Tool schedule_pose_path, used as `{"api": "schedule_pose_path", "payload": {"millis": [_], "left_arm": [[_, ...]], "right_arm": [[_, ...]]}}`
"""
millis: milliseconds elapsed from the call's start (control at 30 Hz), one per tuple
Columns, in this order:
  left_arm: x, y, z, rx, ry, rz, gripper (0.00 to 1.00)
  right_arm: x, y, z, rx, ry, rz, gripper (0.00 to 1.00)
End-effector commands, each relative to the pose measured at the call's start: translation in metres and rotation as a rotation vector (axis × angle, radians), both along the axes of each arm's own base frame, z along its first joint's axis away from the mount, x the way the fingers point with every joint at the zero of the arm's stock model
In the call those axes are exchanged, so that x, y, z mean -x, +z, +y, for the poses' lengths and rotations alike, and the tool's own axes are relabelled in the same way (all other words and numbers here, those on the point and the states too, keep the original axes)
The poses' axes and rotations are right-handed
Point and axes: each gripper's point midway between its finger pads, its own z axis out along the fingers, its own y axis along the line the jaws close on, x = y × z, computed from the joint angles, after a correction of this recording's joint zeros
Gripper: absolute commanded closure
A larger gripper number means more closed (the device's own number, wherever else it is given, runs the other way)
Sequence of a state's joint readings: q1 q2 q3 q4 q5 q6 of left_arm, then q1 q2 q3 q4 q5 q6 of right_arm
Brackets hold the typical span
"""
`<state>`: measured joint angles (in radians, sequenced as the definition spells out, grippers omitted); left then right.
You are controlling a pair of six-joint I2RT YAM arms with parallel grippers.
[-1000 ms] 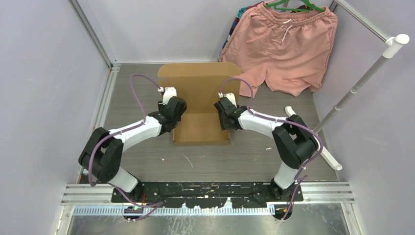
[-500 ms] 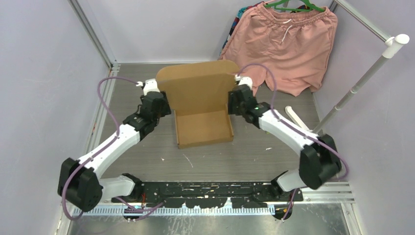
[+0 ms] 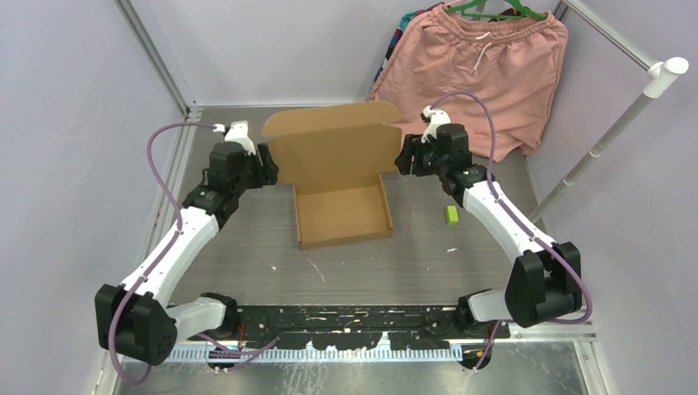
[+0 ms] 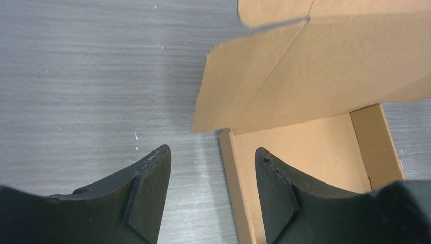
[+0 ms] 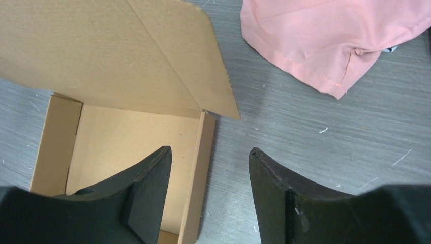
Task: Fold the paper box
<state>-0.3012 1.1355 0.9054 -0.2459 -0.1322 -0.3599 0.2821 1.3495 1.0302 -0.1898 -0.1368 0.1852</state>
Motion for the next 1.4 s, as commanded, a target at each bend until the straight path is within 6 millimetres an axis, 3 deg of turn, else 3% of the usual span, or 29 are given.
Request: {"api": "schedule_pose_path", "payload": {"millis": [0, 200, 333, 467, 733, 1367], "left_arm": [[-0.022, 0.049, -0.014, 0.024, -0.176, -0.117, 0.38], [-0.034, 0.077, -0.002, 0.034, -0.226, -0.157, 0.37], [-0.040, 0.084, -0.002, 0.070, -0.298, -0.145, 0.37], [-0.044, 0.088, -0.008, 0.099, -0.371, -0.134, 0.37], [-0.043, 0.086, -0.018, 0.105, -0.471, -0.085, 0.37], [-0.049, 0.073, -0.014, 0.097, -0.463, -0.051, 0.42]], "right_arm": [[-0.018, 0.031, 0.005, -0.055, 0.125, -0.150, 0.38], [-0.035, 0.050, -0.003, -0.063, 0.161, -0.177, 0.38], [-0.040, 0.065, 0.009, -0.063, 0.264, -0.190, 0.38], [-0.041, 0.067, 0.022, -0.068, 0.373, -0.169, 0.39], [-0.052, 0.072, 0.027, -0.056, 0.411, -0.180, 0.39], [-0.066, 0.072, 0.032, -0.049, 0.444, -0.149, 0.46]]}}
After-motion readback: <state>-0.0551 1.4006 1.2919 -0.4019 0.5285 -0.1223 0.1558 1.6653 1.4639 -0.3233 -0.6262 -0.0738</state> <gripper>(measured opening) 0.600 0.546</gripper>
